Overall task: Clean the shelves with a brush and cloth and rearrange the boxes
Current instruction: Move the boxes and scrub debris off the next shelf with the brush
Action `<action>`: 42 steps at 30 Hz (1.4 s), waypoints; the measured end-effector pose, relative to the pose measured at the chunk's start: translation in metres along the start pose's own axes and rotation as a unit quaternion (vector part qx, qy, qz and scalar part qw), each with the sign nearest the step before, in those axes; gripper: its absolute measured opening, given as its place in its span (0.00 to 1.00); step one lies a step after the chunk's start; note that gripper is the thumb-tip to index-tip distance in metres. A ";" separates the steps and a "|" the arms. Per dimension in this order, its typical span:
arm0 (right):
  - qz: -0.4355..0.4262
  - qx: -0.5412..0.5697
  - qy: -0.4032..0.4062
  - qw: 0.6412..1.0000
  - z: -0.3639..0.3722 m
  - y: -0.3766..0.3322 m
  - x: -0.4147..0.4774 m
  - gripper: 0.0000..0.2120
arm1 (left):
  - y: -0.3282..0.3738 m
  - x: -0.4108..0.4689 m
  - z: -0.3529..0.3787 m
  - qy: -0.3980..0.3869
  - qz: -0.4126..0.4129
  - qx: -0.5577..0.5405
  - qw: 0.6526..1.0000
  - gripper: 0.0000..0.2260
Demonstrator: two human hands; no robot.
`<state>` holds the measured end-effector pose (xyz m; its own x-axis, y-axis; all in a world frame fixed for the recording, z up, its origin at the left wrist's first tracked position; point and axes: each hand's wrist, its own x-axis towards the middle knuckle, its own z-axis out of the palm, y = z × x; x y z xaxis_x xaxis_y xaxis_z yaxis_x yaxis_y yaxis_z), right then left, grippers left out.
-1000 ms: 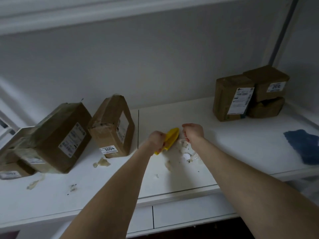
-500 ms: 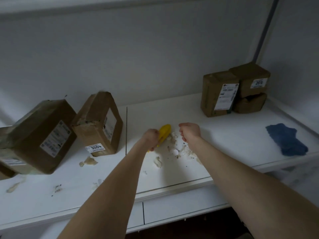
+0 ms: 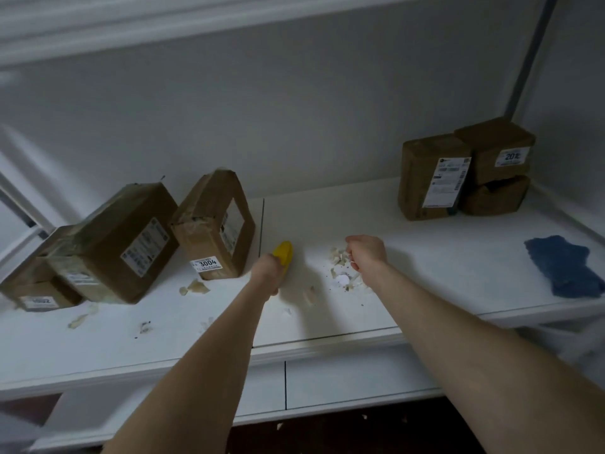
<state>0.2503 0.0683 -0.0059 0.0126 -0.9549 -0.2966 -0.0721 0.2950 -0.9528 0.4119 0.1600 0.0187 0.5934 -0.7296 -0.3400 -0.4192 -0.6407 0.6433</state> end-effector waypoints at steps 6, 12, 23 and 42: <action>0.005 -0.020 -0.007 1.000 0.005 0.004 -0.014 0.09 | 0.014 -0.042 0.031 -0.083 0.025 -0.055 0.995 0.14; -0.011 -0.010 -0.046 0.999 0.011 -0.001 -0.030 0.09 | -0.009 -0.056 0.015 0.033 0.018 -0.046 0.998 0.16; -0.011 -0.007 -0.077 0.997 -0.002 0.008 -0.048 0.09 | -0.038 -0.067 0.020 0.067 -0.083 -0.054 0.993 0.27; -0.011 -0.004 0.000 1.000 -0.038 0.010 -0.003 0.10 | 0.001 -0.015 0.022 0.049 -0.033 0.034 0.998 0.16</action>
<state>0.2115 0.0723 -0.0117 0.0152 -0.9613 -0.2752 -0.0803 0.2731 -0.9586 0.3876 0.1648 0.0097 0.6833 -0.6613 -0.3095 -0.4215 -0.7033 0.5724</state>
